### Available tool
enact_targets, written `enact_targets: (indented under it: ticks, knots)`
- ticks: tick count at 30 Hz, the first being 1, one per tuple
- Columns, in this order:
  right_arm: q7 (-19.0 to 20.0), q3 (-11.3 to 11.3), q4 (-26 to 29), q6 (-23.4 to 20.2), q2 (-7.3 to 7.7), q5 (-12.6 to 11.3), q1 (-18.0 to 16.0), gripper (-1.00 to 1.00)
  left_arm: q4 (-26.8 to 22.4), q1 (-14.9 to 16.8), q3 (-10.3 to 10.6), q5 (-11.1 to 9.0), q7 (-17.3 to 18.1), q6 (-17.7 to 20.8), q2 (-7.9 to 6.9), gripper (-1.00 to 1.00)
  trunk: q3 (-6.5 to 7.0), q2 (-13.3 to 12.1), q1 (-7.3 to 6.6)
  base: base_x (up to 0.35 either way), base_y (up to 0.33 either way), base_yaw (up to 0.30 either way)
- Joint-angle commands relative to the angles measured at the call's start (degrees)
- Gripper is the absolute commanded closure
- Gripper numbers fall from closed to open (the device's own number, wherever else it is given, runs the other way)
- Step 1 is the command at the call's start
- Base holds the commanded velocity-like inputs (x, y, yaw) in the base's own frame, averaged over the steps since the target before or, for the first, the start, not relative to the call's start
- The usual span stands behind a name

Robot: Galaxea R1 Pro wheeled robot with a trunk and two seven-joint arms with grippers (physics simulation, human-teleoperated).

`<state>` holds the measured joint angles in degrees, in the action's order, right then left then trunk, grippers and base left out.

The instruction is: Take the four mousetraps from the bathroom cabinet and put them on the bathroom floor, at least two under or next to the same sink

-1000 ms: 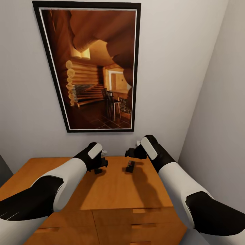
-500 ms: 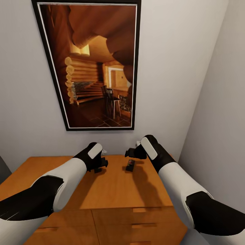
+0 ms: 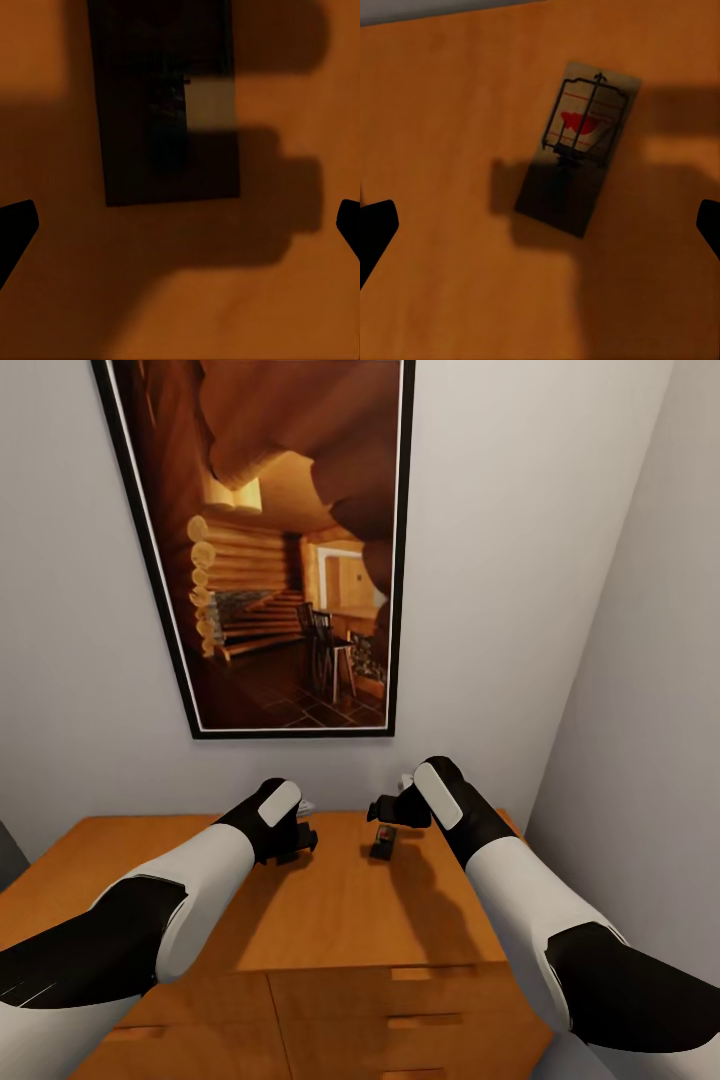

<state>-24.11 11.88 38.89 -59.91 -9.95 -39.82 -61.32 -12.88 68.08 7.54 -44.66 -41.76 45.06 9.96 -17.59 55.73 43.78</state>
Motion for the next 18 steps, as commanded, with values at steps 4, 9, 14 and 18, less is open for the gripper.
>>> enact_targets:
  ticks: [4,9,14,18]
  knots:
    - [-0.59,0.16,0.05,-0.09,0.02,-0.61,-0.04,-1.00,-0.14,0.03,0.46,-0.62,-0.43,0.20,-0.02,-1.00,-0.80,1.68,0.89,0.000,0.000,0.000]
    - [-0.59,0.16,0.05,-0.09,0.02,-0.61,-0.05,-1.00,-0.26,0.03,0.46,-0.65,-0.43,0.20,-0.02,-1.00,-1.70,3.68,1.99,0.000,0.000,0.000]
    - [-0.59,0.16,0.05,-0.09,0.02,-0.61,-0.04,-1.00,-0.35,0.03,0.46,-0.68,-0.43,0.20,-0.02,-1.00,-2.60,5.69,3.09,0.000,0.000,0.000]
    - [-0.59,0.16,0.05,-0.09,0.02,-0.61,-0.03,-1.00,-0.37,0.03,0.46,-0.68,-0.38,0.20,-0.02,-1.00,-3.31,7.29,3.97,0.000,0.000,0.000]
